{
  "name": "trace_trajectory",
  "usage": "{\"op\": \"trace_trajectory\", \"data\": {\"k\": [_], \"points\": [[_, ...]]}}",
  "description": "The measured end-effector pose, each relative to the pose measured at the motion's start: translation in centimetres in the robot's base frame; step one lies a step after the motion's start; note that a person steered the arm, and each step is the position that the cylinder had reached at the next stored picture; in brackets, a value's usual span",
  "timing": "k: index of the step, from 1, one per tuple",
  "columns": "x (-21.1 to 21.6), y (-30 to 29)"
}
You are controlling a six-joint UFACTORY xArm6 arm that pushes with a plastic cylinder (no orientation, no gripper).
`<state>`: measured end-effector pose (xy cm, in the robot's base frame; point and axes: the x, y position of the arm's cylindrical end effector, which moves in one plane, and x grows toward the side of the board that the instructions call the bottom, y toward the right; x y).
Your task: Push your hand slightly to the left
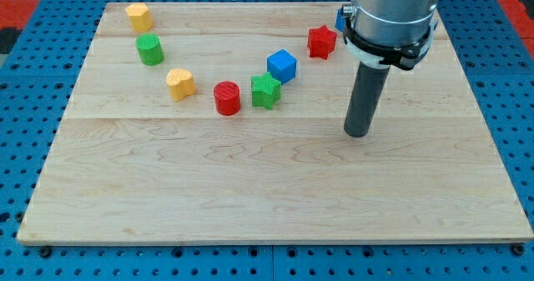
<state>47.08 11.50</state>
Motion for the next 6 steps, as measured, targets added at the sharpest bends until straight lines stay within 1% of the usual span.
{"op": "trace_trajectory", "data": {"k": [1, 2, 3, 5, 6], "points": [[-0.3, 0.0], [-0.4, -1.9], [1.5, -7.3], [1.5, -14.6], [1.5, -14.7]]}}
